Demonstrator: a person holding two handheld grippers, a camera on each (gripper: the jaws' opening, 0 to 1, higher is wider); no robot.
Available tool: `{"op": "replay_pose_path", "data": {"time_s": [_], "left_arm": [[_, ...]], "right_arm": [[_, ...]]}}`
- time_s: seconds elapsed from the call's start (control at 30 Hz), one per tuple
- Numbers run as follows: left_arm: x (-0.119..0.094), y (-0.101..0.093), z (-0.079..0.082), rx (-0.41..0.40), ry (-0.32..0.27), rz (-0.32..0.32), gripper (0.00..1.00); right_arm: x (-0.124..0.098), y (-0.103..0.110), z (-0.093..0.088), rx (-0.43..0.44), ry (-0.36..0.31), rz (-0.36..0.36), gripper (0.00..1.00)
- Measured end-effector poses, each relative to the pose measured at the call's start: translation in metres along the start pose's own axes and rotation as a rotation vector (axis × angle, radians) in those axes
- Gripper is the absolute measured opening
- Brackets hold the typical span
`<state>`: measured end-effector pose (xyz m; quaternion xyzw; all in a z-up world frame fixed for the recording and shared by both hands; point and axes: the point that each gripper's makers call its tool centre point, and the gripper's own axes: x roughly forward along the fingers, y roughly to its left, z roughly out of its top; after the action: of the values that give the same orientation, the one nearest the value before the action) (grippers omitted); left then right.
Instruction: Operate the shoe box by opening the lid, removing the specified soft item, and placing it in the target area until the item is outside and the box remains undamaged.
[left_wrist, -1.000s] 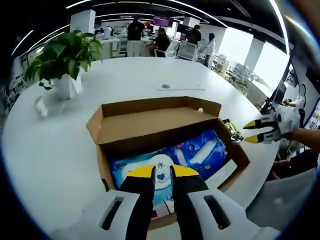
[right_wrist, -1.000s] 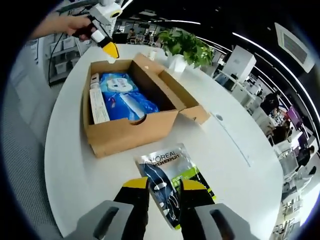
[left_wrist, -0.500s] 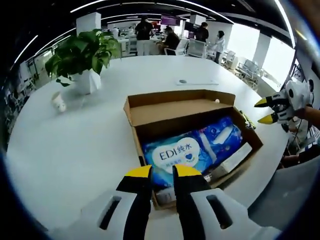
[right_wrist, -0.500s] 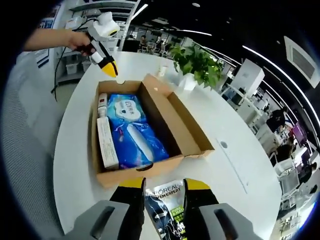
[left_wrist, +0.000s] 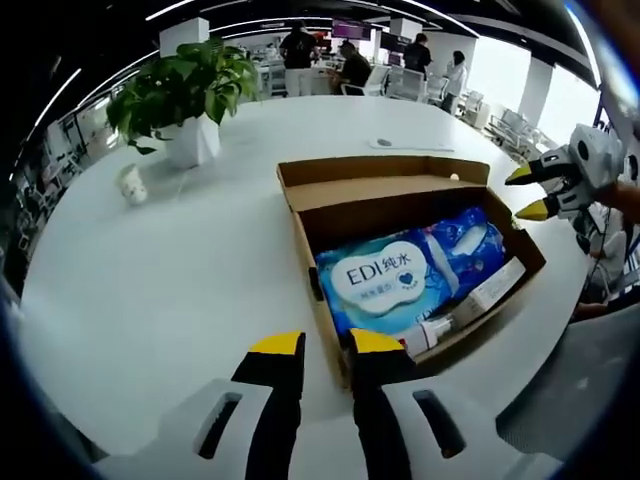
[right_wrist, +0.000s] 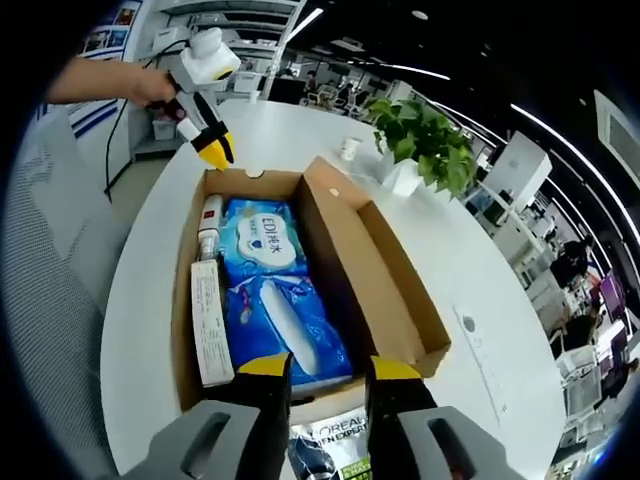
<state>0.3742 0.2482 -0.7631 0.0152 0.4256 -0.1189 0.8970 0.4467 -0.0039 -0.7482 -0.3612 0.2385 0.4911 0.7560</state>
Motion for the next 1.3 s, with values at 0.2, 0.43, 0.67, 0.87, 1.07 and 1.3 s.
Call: {"op": "replay_pose_path", "data": {"time_s": [0.2,0.43,0.67,0.87,1.07,1.3], "left_arm": [[0.01,-0.003,-0.011,-0.049,0.012,-0.021,0.11],[0.012,-0.004,-0.01,-0.061,0.018,-0.025,0.06],[0.013,0.0,-0.01,-0.106,0.014,-0.007,0.04],[0.013,0.001,-0.01,-0.116,0.021,0.007,0.04],[0.008,-0.005,-0.012,-0.153,0.021,0.01,0.03],[0.011,-0.001,-0.012,-0.155,0.028,0.015,0.03]], "right_arm": [[0.022,0.007,-0.001,-0.026,0.021,0.033,0.23],[0.041,0.014,0.0,-0.059,0.035,0.058,0.19],[0.06,0.017,0.006,-0.086,0.04,0.062,0.15],[0.075,0.021,0.006,-0.13,0.061,0.06,0.11],[0.08,0.02,0.007,-0.166,0.075,0.048,0.0],[0.074,0.016,0.018,-0.145,0.049,0.025,0.0]]}}
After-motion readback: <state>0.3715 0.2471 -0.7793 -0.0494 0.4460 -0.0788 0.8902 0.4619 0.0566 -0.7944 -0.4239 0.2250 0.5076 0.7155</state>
